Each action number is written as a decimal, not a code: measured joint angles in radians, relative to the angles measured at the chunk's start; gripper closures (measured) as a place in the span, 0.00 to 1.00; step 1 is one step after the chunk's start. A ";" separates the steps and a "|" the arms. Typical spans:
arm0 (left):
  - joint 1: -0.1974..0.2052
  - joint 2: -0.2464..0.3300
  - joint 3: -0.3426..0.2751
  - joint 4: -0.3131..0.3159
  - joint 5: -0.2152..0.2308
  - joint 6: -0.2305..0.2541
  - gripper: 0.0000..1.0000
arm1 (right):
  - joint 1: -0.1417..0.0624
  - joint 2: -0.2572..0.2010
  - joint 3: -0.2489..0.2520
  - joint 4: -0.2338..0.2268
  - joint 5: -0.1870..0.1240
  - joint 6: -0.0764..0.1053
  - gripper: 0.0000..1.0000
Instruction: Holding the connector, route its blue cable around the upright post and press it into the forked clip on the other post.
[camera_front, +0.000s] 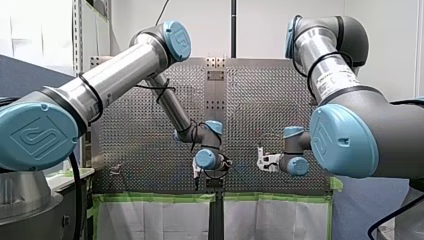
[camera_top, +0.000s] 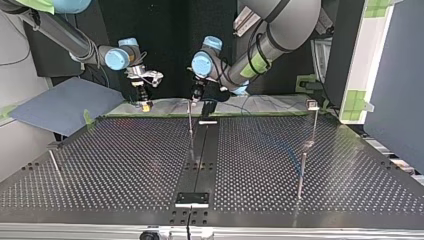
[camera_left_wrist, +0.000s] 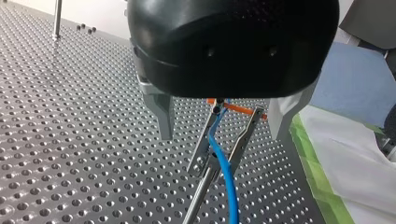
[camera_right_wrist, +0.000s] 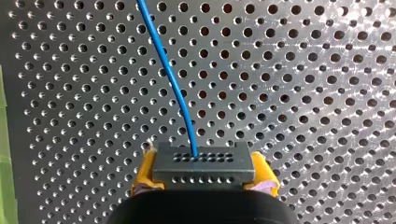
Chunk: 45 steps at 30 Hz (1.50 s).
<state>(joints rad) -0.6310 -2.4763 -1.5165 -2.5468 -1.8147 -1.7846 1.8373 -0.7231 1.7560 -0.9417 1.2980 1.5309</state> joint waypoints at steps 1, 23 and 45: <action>0.000 0.000 0.000 0.000 0.000 0.000 0.00 | 0.000 0.000 0.000 0.000 0.000 0.000 1.00; -0.008 0.046 -0.040 0.016 -0.036 0.004 0.00 | -0.003 0.000 0.000 0.000 -0.004 0.002 1.00; -0.008 0.262 -0.255 0.108 -0.058 -0.055 0.00 | -0.003 0.000 0.000 -0.002 -0.009 0.003 1.00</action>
<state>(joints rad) -0.6393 -2.2144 -1.7717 -2.4386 -1.8723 -1.8395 1.8345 -0.7228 1.7558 -0.9433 1.2891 1.5343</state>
